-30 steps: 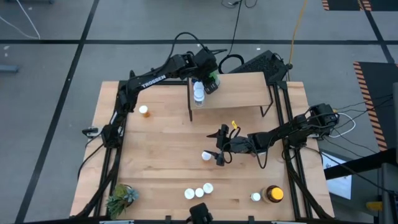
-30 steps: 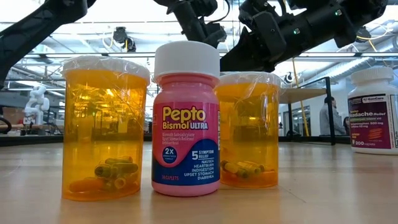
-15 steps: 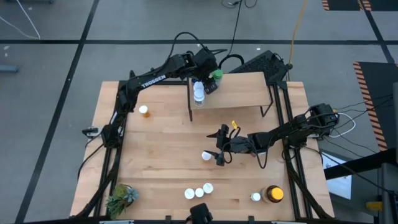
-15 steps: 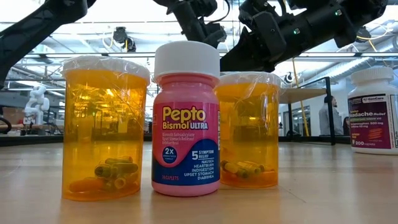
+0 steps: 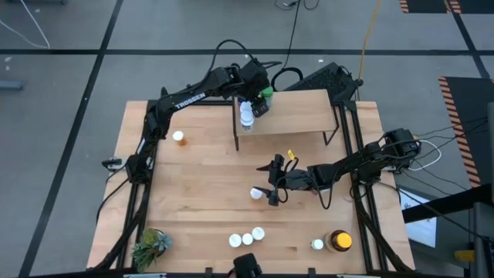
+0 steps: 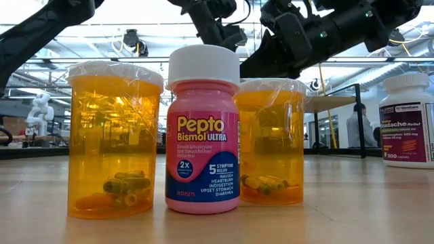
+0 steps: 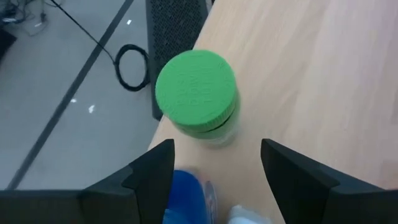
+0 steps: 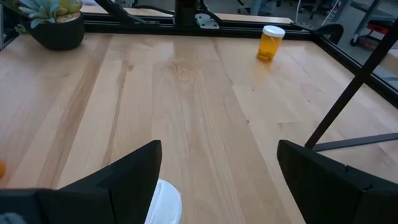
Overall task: Pick and place medicine bottles onto shelf by color
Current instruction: Put the green bottle on the shelf
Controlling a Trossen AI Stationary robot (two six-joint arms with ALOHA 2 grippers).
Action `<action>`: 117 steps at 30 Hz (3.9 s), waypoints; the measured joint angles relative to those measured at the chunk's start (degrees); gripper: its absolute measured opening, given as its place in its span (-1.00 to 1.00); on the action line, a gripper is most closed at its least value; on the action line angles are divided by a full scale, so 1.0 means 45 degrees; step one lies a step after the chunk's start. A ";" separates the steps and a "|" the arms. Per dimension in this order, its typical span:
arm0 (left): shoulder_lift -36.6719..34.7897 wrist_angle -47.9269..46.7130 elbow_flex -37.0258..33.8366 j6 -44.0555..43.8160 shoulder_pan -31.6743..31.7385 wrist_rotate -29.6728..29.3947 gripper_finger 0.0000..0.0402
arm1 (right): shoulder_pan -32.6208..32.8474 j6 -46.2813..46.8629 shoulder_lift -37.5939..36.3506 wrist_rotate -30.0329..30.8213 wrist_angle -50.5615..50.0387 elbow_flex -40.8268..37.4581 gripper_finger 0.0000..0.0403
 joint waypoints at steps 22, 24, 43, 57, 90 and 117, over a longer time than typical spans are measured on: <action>-0.5109 -0.1320 -0.0355 0.0484 -0.0887 -0.0937 0.36 | -0.1005 -0.5651 -0.3024 0.4339 0.2695 0.0102 0.55; -0.5679 -0.1124 -0.1279 0.0471 -0.1224 -0.0919 0.36 | -0.1865 -0.6103 -0.3637 0.4384 0.2188 0.0413 0.55; -1.2810 0.9817 -1.8058 -0.0692 -0.3281 -0.1937 0.36 | -1.0486 -0.0988 -0.3008 -0.5199 -0.1532 0.3520 0.55; -1.2991 1.3566 -2.1745 -0.0415 -0.3412 -0.1923 0.36 | -1.1303 -0.1035 -0.0826 -0.7300 -0.1532 0.3832 0.56; -1.2991 1.3871 -2.1745 -0.0340 -0.3317 -0.1942 0.36 | -1.1387 -0.1647 -0.0382 -0.7359 -0.1441 0.3730 0.43; -1.2991 1.4665 -2.1736 0.0014 -0.3273 -0.1970 0.36 | -1.3809 -0.3816 -0.0384 -1.5018 -0.3418 0.5610 -0.01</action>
